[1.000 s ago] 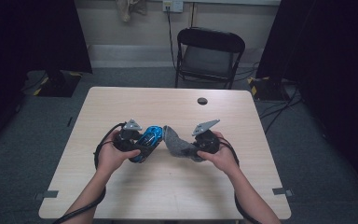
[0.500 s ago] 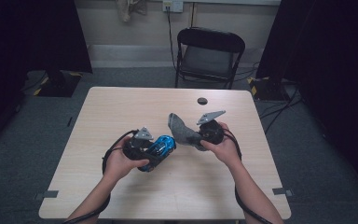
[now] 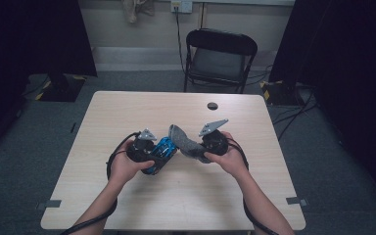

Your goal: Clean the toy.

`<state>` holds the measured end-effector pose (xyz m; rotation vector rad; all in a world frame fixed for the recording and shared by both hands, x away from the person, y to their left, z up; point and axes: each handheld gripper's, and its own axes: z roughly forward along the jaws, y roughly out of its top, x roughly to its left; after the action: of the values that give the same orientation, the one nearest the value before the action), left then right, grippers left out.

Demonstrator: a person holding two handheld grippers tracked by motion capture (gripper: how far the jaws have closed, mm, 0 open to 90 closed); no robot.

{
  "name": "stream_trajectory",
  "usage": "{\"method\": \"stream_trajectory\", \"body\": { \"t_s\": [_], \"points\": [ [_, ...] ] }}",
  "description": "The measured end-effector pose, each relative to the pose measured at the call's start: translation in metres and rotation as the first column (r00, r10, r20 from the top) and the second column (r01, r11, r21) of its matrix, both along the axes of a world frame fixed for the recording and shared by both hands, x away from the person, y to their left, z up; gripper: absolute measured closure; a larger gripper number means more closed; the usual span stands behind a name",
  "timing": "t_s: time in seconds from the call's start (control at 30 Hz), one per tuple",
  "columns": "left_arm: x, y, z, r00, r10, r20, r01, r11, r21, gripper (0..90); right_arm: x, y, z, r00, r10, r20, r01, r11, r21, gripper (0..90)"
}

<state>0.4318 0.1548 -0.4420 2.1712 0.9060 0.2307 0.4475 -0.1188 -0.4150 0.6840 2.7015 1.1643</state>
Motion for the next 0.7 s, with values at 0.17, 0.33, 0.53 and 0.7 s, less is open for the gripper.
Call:
{"method": "stream_trajectory", "body": {
  "t_s": [0.17, 0.33, 0.53, 0.7],
  "points": [
    [0.004, 0.005, 0.008, 0.9999, 0.009, 0.014, -0.009, 0.9999, 0.009, 28.0, -0.005, 0.002, -0.009, 0.9998, 0.012, -0.014, -0.012, 1.0, -0.021, 73.6],
    [0.0, 0.004, 0.018, 0.9994, -0.011, 0.033, 0.012, 0.9999, -0.004, 28.1, 0.006, -0.014, -0.011, 0.9932, -0.115, -0.02, 0.115, 0.993, -0.003, 73.6],
    [-0.002, -0.006, 0.029, 0.9975, -0.04, 0.059, 0.041, 0.999, -0.017, 28.0, 0.01, -0.016, -0.012, 0.9895, -0.143, -0.025, 0.142, 0.99, -0.004, 73.6],
    [0.004, -0.015, 0.03, 0.9979, -0.038, 0.052, 0.039, 0.999, -0.023, 28.0, 0.002, 0.004, -0.013, 0.9979, -0.061, -0.023, 0.061, 0.998, -0.015, 73.6]
  ]
}}
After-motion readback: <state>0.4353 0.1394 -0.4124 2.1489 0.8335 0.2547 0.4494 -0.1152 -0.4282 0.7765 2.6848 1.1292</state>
